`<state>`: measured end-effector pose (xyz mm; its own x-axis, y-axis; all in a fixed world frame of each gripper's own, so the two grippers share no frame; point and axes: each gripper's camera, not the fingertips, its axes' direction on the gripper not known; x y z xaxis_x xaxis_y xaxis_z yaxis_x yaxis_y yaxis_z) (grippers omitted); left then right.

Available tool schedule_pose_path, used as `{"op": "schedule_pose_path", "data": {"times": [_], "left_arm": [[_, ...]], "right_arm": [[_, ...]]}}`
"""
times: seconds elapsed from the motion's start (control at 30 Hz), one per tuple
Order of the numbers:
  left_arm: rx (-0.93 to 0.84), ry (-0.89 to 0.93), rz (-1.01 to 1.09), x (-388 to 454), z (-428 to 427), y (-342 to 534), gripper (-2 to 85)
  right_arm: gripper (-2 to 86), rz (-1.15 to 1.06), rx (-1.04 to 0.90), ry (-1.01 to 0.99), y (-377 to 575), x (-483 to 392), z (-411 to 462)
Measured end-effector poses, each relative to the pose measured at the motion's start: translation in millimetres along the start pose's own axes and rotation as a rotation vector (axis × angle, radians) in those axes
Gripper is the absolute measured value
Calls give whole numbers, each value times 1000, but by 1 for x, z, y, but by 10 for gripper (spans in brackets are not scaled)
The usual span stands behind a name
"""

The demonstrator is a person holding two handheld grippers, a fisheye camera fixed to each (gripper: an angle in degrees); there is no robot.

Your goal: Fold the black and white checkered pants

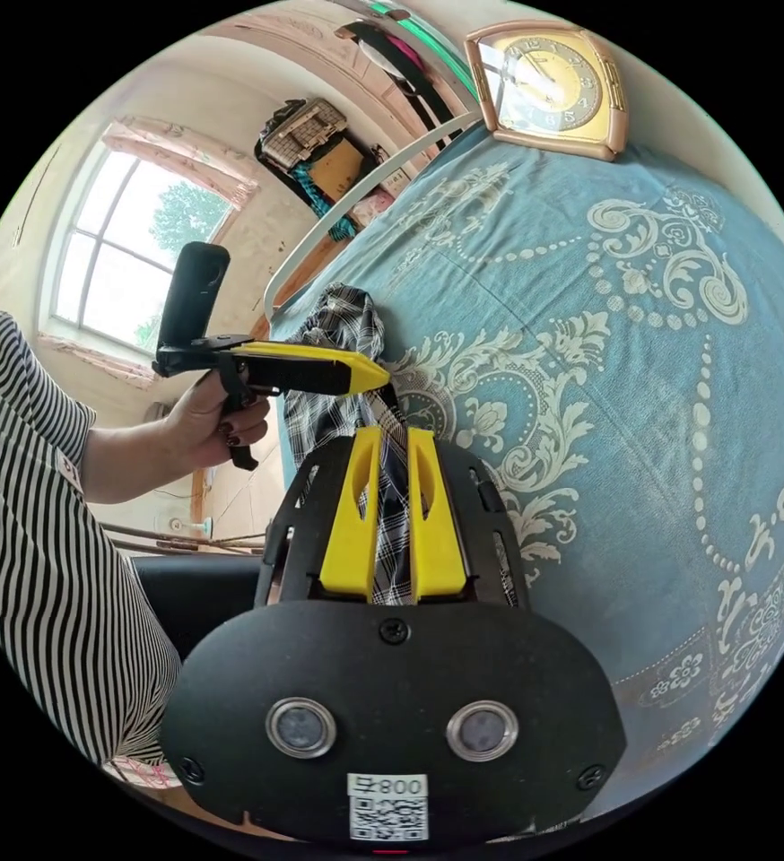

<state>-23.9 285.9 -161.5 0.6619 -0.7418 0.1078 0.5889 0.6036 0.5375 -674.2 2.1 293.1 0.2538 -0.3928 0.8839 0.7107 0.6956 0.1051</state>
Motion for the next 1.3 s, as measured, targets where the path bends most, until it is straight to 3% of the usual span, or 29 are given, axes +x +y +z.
{"op": "schedule_pose_path", "data": {"times": [0.27, 0.43, 0.77, 1.03, 1.13, 1.3], "left_arm": [[54, -46, 9, -12, 22, 7, 8], [-55, -80, 1, -29, 72, -4, 7], [125, -98, 52, -21, 47, 53, 3], [208, -460, -250, -60, 15, 161, 2], [138, -520, -364, -77, 28, 180, 2], [166, -523, -386, -65, 45, 196, 2]], "right_arm": [[32, 30, 87, 22, 27, -2, -14], [21, 35, 83, 122, 51, -16, -13], [3, -33, -30, 284, 109, -61, 36], [4, -179, -80, 214, 174, -138, 68], [4, -185, -154, 276, 198, -154, 88], [2, -126, -159, 284, 237, -163, 97]]}}
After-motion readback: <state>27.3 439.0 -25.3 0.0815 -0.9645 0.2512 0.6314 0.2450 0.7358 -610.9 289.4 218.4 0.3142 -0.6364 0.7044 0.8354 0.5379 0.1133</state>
